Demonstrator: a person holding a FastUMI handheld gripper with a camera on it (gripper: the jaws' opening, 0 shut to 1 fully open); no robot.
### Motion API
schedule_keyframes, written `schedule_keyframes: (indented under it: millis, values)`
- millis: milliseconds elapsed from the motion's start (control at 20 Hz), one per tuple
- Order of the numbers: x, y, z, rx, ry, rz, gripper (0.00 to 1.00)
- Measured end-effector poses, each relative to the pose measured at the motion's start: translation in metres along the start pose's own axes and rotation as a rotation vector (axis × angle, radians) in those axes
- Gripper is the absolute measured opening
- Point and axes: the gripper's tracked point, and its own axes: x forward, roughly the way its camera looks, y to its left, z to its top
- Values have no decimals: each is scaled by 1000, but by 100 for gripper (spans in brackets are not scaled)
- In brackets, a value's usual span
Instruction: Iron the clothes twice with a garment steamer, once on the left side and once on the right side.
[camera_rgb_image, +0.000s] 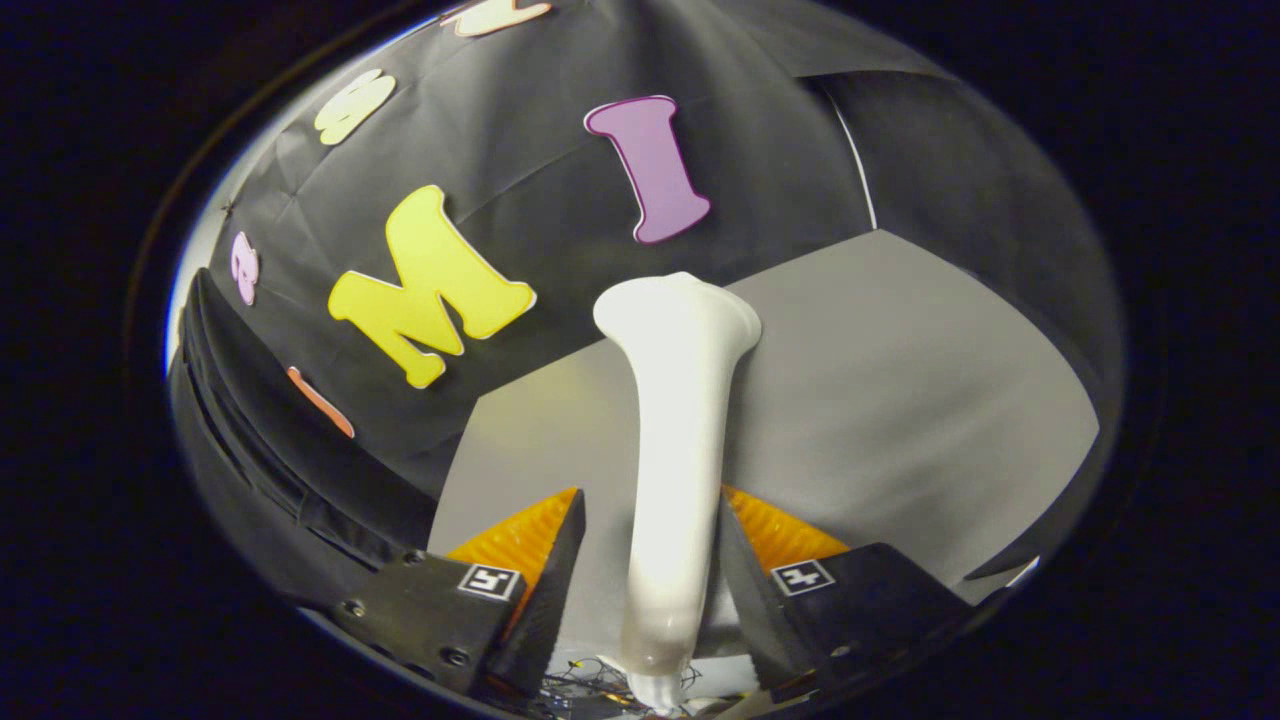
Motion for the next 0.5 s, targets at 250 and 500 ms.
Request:
schedule_keyframes:
  millis: [250, 500]
  values:
    - [4, -11, 1, 25, -2, -11, 41]
    - [1, -5, 2, -14, -41, 10, 32]
